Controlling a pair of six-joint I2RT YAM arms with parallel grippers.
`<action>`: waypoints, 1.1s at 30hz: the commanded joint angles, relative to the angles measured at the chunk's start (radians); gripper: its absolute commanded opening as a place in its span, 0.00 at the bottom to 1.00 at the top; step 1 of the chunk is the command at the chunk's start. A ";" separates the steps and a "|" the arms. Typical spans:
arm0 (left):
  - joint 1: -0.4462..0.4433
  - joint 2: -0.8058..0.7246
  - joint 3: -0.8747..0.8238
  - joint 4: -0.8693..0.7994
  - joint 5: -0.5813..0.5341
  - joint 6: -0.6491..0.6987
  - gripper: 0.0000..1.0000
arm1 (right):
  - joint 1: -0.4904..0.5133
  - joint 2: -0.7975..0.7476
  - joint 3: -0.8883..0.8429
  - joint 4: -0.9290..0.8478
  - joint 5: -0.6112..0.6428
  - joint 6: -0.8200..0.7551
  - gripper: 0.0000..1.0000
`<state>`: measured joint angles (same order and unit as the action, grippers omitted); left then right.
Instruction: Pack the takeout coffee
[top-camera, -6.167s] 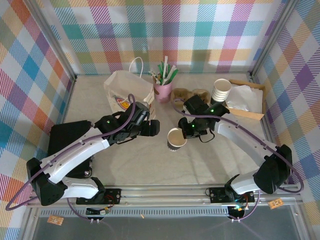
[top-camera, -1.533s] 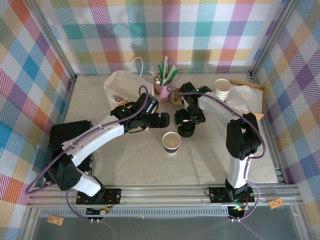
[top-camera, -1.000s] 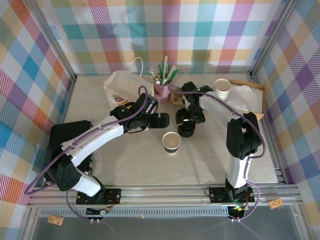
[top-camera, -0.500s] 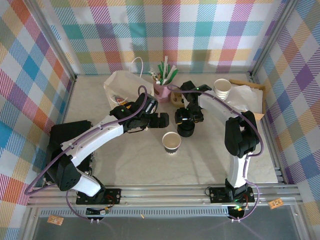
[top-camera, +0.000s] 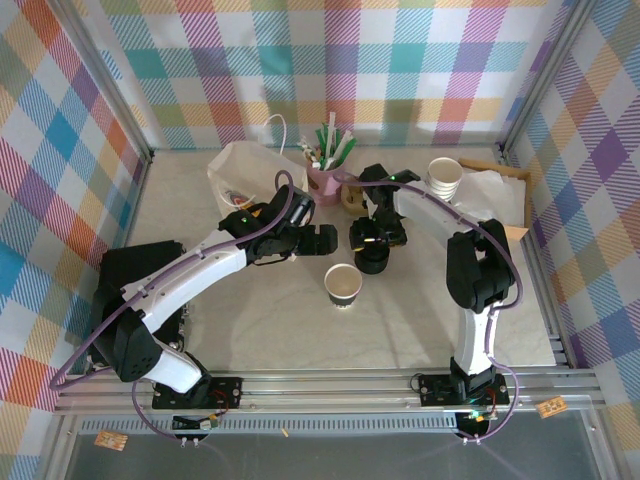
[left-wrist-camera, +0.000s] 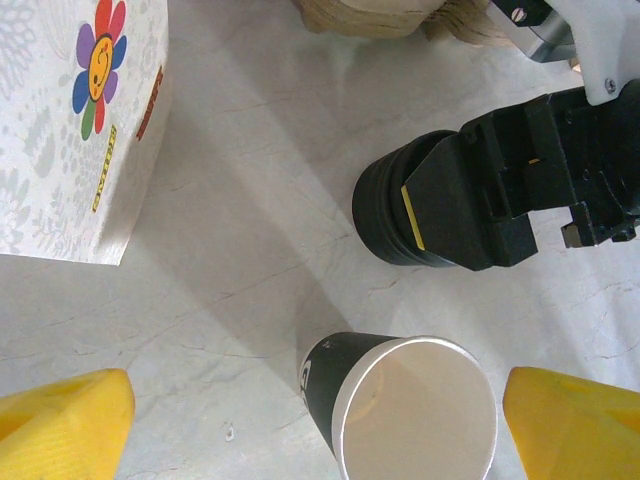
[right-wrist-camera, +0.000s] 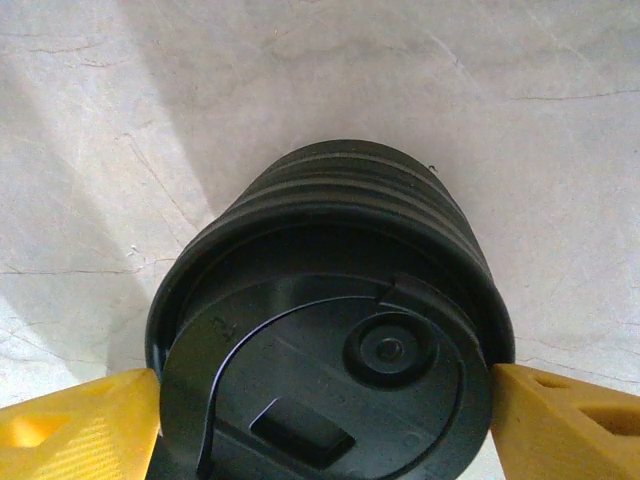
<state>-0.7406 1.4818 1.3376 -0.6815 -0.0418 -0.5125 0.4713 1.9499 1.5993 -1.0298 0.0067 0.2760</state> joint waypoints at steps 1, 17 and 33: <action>0.011 -0.004 0.009 -0.023 0.014 -0.003 0.95 | -0.003 0.010 0.025 -0.030 0.008 -0.008 0.83; 0.015 0.002 0.017 -0.020 0.017 0.001 0.95 | -0.003 0.011 0.048 -0.055 0.022 -0.015 0.72; 0.017 0.016 0.022 -0.009 0.028 0.001 0.94 | -0.003 0.000 0.061 -0.072 0.008 -0.014 0.67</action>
<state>-0.7361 1.4876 1.3380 -0.6804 -0.0338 -0.5121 0.4713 1.9522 1.6310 -1.0721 0.0284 0.2687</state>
